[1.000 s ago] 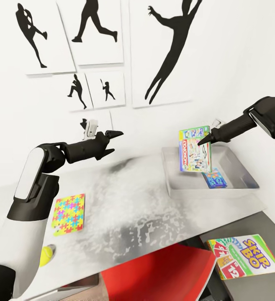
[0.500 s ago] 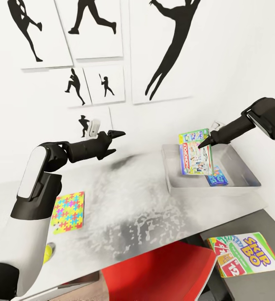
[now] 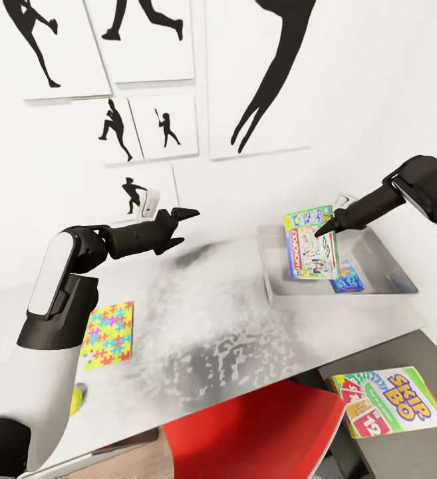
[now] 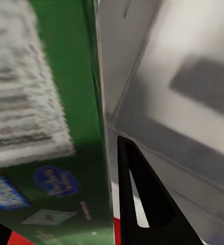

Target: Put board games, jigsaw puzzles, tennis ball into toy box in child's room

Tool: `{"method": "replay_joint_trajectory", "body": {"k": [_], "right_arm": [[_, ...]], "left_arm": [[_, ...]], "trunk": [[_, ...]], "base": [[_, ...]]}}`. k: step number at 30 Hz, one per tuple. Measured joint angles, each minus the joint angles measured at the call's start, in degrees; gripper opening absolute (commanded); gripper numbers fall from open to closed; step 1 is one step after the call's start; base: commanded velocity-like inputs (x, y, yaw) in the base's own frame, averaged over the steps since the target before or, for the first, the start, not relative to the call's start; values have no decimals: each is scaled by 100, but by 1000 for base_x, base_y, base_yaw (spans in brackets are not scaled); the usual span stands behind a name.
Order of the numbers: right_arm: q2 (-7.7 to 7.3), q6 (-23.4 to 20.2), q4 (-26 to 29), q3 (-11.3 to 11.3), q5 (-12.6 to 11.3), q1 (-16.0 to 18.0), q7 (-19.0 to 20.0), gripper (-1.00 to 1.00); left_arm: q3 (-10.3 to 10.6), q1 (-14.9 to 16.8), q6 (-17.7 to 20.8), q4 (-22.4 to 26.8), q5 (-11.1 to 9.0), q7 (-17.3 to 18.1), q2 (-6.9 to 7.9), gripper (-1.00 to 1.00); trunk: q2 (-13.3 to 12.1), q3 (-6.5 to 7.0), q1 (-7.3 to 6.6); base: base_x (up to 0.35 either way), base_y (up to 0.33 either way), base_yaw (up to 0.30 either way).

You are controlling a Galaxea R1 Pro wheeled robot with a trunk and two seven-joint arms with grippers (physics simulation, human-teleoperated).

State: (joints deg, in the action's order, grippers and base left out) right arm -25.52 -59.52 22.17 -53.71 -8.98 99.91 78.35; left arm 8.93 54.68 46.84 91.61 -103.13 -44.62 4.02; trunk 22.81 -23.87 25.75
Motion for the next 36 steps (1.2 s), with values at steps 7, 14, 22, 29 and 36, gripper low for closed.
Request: {"method": "replay_joint_trajectory", "body": {"k": [7,14,22,29,36], "right_arm": [[-6,0,0,-4,0,0,0,-100],[-4,0,0,1,-4,7,0,-100],[-3,0,1,5,-31,230,57,-100],[-26,1,1,21,-53,382,129,-100],[-66,4,-4,53,-119,462,155,-100]], "left_arm": [[0,-4,0,1,0,-9,0,100],[0,-7,1,1,-1,-11,-1,100],[4,-7,1,1,-1,-12,0,100],[7,-8,1,1,5,-13,0,100],[8,-8,1,1,7,-13,0,100]], "trunk": [[0,-65,0],[0,-130,0],[1,-205,0],[1,-270,0],[1,-335,0]], "base": [[0,0,0],[0,0,0],[0,0,0],[0,0,0],[0,0,0]]}}
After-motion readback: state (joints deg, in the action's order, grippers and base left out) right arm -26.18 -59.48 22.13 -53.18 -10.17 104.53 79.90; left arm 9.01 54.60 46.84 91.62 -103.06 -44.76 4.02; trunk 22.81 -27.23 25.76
